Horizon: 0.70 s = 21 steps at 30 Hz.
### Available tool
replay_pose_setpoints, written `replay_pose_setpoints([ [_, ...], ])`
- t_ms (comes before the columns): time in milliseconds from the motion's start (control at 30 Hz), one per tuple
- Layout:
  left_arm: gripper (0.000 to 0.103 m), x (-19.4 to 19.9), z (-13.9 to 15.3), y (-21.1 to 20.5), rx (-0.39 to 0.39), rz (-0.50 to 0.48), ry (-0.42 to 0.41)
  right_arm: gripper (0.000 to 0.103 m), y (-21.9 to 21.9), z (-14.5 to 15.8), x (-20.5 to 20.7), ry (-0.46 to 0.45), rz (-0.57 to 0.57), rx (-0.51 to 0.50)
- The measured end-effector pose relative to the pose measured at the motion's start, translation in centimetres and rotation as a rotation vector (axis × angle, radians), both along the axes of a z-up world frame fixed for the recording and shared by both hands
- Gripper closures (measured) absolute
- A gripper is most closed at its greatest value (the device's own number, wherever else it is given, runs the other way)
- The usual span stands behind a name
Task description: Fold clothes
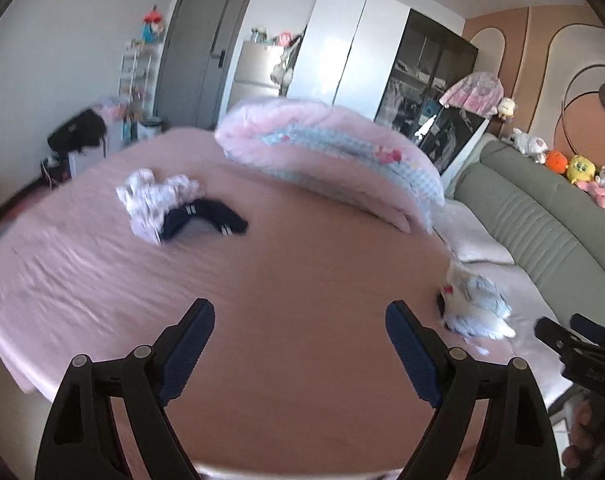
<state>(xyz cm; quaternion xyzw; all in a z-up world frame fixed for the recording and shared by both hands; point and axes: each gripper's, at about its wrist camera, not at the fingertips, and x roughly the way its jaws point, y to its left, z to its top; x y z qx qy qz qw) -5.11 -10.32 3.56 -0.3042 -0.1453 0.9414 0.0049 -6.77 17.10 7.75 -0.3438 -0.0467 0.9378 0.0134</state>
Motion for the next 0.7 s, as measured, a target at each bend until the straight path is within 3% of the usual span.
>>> replay_pose_setpoints([
  [267, 0.014, 1.8, -4.8, 6.0, -0.056, -0.091, -0.13, 0.0, 1.1, -5.4, 2.6, -0.118, -0.046, -0.055],
  [367, 0.014, 2.0, -5.5, 6.9, -0.05, -0.093, -0.151, 0.0, 0.6, -6.7, 3.2, -0.156, -0.038, -0.03],
  [700, 0.013, 2.8, -5.2, 7.4, -0.053, -0.049, -0.134, 0.0, 0.7, -6.8, 3.4, -0.154, -0.029, -0.049],
])
